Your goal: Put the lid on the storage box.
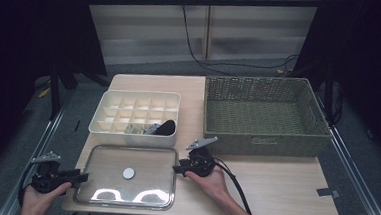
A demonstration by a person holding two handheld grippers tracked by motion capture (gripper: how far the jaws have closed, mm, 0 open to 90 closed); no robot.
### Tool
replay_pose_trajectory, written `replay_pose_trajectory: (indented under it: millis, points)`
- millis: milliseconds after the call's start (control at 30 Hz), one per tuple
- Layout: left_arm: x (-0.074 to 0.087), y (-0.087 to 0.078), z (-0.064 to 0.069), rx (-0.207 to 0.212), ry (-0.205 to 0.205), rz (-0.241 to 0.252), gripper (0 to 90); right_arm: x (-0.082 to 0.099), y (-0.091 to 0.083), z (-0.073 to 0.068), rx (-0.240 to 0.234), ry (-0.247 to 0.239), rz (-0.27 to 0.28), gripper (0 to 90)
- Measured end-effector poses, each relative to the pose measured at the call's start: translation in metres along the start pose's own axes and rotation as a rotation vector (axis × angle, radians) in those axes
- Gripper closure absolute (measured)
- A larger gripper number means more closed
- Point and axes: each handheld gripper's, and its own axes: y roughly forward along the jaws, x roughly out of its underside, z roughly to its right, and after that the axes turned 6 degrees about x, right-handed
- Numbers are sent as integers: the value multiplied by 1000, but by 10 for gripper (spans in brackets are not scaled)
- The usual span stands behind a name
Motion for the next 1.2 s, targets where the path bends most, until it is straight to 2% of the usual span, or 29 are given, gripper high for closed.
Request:
replay_pose_trajectory:
  millis: [67, 233, 433, 600, 800, 1000, 1067, 1200]
  points:
    - [-1, 2, 1, 6, 7, -1, 530, -1, 1, 0, 3, 8, 3, 621]
    - [-2, 4, 1, -17, 5, 6, 588, -1, 3, -2, 14, 44, 7, 662]
    - [-3, 4, 1, -22, 9, 0, 588, 3, 3, 2, 13, 157, 32, 733]
    - [-5, 5, 1, -21, 14, -2, 587, 11, 3, 6, 7, 301, 71, 804]
    - [-5, 5, 0, -17, 15, -3, 587, 14, 4, 4, 8, 466, 95, 787]
    - [-6, 5, 0, -19, 22, -6, 587, 17, 4, 5, -9, 584, 105, 784]
    - [-6, 5, 0, -19, 24, -6, 587, 19, 5, 6, -22, 636, 108, 784]
    - [-6, 5, 0, -17, 22, -5, 587, 23, 5, 8, -46, 706, 122, 780]
